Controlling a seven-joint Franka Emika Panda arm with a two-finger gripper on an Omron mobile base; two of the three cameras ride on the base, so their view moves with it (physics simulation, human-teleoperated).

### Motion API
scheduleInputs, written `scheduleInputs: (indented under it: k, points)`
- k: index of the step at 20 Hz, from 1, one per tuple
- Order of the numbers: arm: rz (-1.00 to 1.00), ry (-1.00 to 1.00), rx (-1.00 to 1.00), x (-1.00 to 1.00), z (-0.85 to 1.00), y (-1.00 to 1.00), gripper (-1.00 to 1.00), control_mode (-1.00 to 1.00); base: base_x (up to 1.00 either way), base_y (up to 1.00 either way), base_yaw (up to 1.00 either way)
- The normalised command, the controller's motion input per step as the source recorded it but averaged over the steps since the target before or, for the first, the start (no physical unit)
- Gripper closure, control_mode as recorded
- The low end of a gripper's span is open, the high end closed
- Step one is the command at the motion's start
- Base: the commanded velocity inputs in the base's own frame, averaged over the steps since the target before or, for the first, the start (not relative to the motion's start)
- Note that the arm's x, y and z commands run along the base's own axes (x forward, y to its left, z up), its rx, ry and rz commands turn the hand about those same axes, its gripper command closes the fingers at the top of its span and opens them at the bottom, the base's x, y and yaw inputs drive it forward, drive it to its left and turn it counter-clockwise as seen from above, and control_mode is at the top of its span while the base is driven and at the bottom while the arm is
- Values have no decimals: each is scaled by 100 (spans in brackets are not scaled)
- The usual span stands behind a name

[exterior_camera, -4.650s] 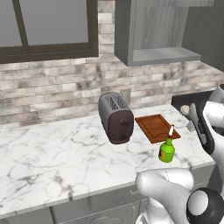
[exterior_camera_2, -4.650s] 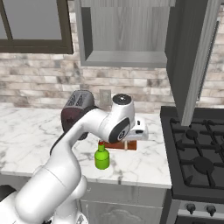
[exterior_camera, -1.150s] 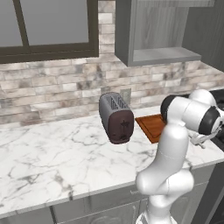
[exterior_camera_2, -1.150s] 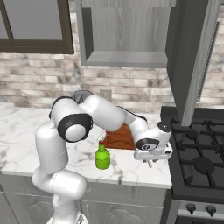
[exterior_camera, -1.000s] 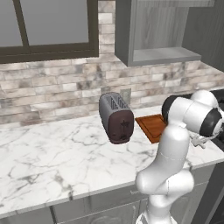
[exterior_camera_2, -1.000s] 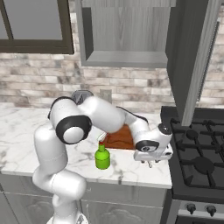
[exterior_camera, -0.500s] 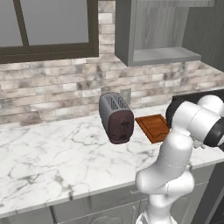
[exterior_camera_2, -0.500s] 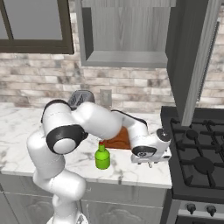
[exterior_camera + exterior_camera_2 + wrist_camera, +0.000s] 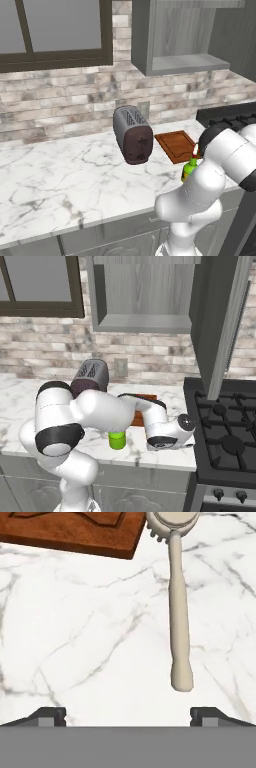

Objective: Grab the spray bottle from the cabinet, then place it next to the cutting board for sanitizing. Then grab the dish brush from the countertop next to the sink and place it next to the cutting board.

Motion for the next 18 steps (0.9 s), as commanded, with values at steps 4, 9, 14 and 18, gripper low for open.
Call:
scheduleInputs:
  k: [4, 9, 14, 18]
  points:
    - [0, -15, 0, -49, 32, 7, -100, -100, 0, 0, 0]
    - [0, -16, 0, -67, 22, 14, -100, -100, 0, 0, 0]
    - [0, -17, 0, -53, 36, 41, -100, -100, 0, 0, 0]
    - [0, -12, 0, -50, 35, 78, -100, -100, 0, 0, 0]
